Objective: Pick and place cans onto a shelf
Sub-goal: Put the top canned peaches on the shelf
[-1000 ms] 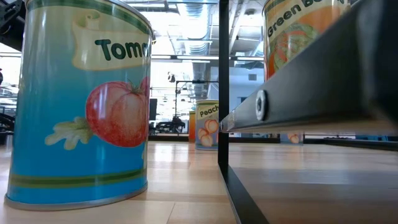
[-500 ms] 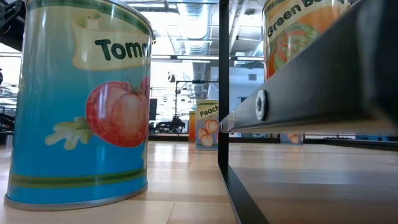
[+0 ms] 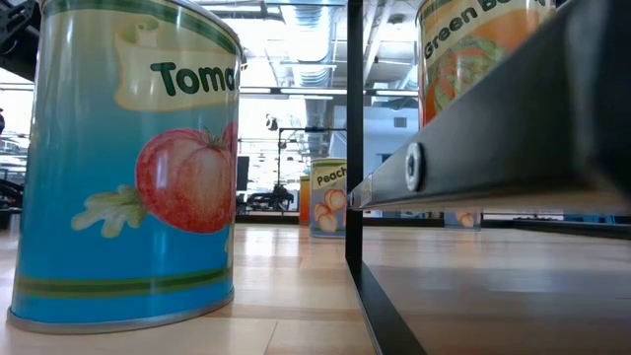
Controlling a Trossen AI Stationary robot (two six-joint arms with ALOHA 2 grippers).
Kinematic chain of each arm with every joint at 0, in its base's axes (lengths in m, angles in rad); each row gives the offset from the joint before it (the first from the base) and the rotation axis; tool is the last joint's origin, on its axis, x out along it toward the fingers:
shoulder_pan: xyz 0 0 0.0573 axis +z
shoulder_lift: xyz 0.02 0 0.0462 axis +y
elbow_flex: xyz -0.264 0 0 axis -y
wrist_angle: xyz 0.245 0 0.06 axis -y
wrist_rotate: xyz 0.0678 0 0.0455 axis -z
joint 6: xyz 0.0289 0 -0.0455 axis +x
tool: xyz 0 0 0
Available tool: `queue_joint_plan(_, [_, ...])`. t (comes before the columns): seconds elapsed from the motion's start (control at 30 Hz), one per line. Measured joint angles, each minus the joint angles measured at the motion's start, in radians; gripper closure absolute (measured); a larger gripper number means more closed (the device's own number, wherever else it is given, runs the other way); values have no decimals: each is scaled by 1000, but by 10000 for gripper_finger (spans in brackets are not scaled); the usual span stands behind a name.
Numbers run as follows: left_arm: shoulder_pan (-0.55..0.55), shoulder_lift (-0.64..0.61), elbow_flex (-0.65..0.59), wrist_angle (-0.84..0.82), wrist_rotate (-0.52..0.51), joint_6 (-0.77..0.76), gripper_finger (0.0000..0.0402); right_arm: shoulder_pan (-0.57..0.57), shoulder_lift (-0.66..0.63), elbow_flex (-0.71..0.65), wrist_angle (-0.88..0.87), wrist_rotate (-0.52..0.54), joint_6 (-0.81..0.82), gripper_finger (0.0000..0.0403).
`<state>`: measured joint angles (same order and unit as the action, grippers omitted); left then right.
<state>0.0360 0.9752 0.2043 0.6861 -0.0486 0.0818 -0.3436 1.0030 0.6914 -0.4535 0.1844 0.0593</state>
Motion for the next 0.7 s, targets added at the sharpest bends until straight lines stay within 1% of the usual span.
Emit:
queue_joint_plan(0.07, [0,0,0,0,0,-1,401,-73,13,0,-37,0,-5,386])
queue_joint_plan(0.13, [0,0,0,0,-1,1,401,-127,35,0,-53,1,-30,369])
queue_joint_plan(0.23, [0,0,0,0,-9,9,401,-192,58,11,-66,15,-92,334])
queue_joint_plan(0.37, [1,0,0,0,-16,28,401,-248,103,42,-96,87,-164,280])
queue_joint_plan(0.5, [1,0,0,6,-17,38,401,-310,162,63,-83,102,-224,231])
queue_joint_plan(0.6, [2,0,0,7,-18,38,401,-362,229,78,-87,102,-249,211])
queue_joint_plan(0.7, [2,0,0,6,-18,38,401,-400,295,101,-85,102,-276,206])
